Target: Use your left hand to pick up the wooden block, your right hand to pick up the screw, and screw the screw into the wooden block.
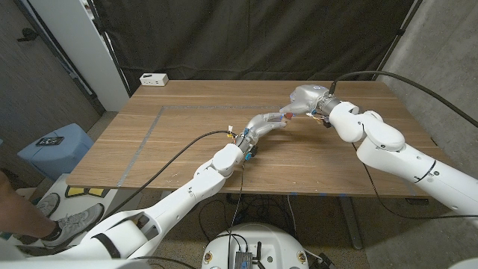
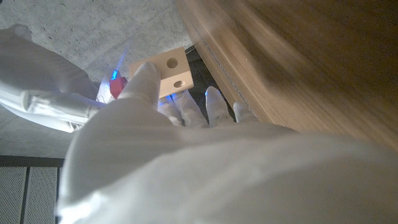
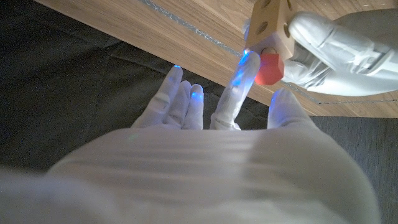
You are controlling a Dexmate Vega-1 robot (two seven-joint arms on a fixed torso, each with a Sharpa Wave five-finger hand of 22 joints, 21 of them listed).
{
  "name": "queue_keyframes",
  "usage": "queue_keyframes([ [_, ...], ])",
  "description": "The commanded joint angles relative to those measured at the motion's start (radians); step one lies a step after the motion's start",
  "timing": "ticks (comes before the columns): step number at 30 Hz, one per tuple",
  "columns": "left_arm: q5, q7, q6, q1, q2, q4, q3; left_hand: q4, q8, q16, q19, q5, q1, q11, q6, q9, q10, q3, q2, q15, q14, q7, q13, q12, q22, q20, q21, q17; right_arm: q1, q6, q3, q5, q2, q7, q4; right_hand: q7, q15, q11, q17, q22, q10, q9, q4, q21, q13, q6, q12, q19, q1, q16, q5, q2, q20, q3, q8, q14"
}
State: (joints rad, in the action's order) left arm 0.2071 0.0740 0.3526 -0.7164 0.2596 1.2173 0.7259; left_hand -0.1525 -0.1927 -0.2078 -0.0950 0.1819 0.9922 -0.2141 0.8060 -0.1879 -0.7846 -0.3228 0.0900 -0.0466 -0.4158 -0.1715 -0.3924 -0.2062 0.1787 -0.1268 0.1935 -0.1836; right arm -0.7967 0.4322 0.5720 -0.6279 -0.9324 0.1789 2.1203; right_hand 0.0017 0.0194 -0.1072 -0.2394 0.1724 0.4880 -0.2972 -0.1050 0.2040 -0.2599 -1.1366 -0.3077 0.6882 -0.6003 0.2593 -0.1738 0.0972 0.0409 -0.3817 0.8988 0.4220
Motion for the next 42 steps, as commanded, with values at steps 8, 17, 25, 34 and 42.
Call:
queue_keyframes([
  [8, -0.005, 0.016, -0.001, -0.018, 0.011, 0.027, -0.006, -0.001, -0.004, -0.001, -0.001, 0.006, -0.002, -0.001, 0.007, -0.002, -0.005, -0.005, 0.011, -0.066, -0.002, 0.001, -0.002, -0.006, 0.003, -0.011, 0.009, -0.002, -0.014, 0.027, 0.002, -0.017, -0.002, -0.007, 0.034, 0.005, 0.009, -0.001, -0.001, 0.002, -0.01, 0.029, -0.003, 0.0, 0.005, 0.077, 0.01, 0.005, 0.024, -0.005, -0.003, -0.006, 0.002, 0.017, -0.04, 0.003],
  [17, -0.005, 0.017, -0.003, -0.022, 0.013, 0.034, -0.007, -0.001, -0.005, -0.001, -0.001, 0.006, -0.001, -0.001, 0.01, -0.002, -0.005, -0.006, 0.011, -0.067, -0.002, -0.003, -0.002, -0.006, 0.003, -0.011, 0.009, -0.002, -0.02, 0.027, -0.011, -0.011, -0.019, 0.011, 0.061, 0.009, 0.024, -0.011, 0.0, 0.002, -0.031, 0.025, -0.005, -0.008, 0.005, 0.177, 0.024, -0.011, 0.044, -0.017, -0.003, -0.001, 0.016, 0.033, -0.071, -0.014],
  [25, -0.005, 0.02, -0.004, -0.024, 0.014, 0.037, -0.008, -0.002, -0.005, -0.001, -0.001, 0.006, -0.001, -0.001, 0.01, -0.002, -0.005, -0.006, 0.011, -0.067, -0.001, -0.004, -0.002, -0.006, 0.003, -0.011, 0.009, -0.002, -0.031, -0.009, -0.035, 0.023, -0.039, 0.011, 0.07, 0.021, 0.043, -0.027, 0.001, 0.002, -0.064, 0.043, -0.002, -0.013, 0.0, 0.314, 0.041, -0.032, 0.075, -0.032, -0.002, 0.0, 0.034, 0.051, -0.13, -0.038],
  [34, -0.005, 0.018, -0.003, -0.024, 0.014, 0.037, -0.009, -0.002, -0.006, 0.0, -0.001, 0.006, -0.002, -0.001, 0.013, -0.002, -0.006, -0.006, 0.01, -0.067, -0.001, -0.003, -0.001, -0.006, 0.003, -0.009, 0.009, -0.002, -0.043, -0.055, -0.059, 0.054, -0.071, 0.02, 0.082, 0.02, 0.066, -0.039, 0.009, 0.001, -0.112, 0.059, -0.018, -0.018, -0.006, 0.407, 0.061, -0.063, 0.063, -0.047, -0.008, -0.008, 0.054, 0.049, -0.177, -0.065],
  [42, 0.0, 0.017, 0.0, -0.024, 0.012, 0.035, -0.01, -0.003, -0.006, 0.0, -0.001, 0.006, -0.001, -0.001, 0.012, -0.002, -0.007, -0.006, 0.009, -0.067, -0.001, -0.005, -0.001, -0.007, 0.003, -0.009, 0.009, -0.002, -0.03, -0.086, -0.06, 0.059, -0.091, 0.061, 0.086, 0.026, 0.094, -0.056, 0.018, 0.001, -0.17, 0.075, -0.038, -0.024, -0.013, 0.488, 0.08, -0.112, 0.04, -0.065, -0.015, -0.005, 0.074, 0.045, -0.227, -0.114],
])
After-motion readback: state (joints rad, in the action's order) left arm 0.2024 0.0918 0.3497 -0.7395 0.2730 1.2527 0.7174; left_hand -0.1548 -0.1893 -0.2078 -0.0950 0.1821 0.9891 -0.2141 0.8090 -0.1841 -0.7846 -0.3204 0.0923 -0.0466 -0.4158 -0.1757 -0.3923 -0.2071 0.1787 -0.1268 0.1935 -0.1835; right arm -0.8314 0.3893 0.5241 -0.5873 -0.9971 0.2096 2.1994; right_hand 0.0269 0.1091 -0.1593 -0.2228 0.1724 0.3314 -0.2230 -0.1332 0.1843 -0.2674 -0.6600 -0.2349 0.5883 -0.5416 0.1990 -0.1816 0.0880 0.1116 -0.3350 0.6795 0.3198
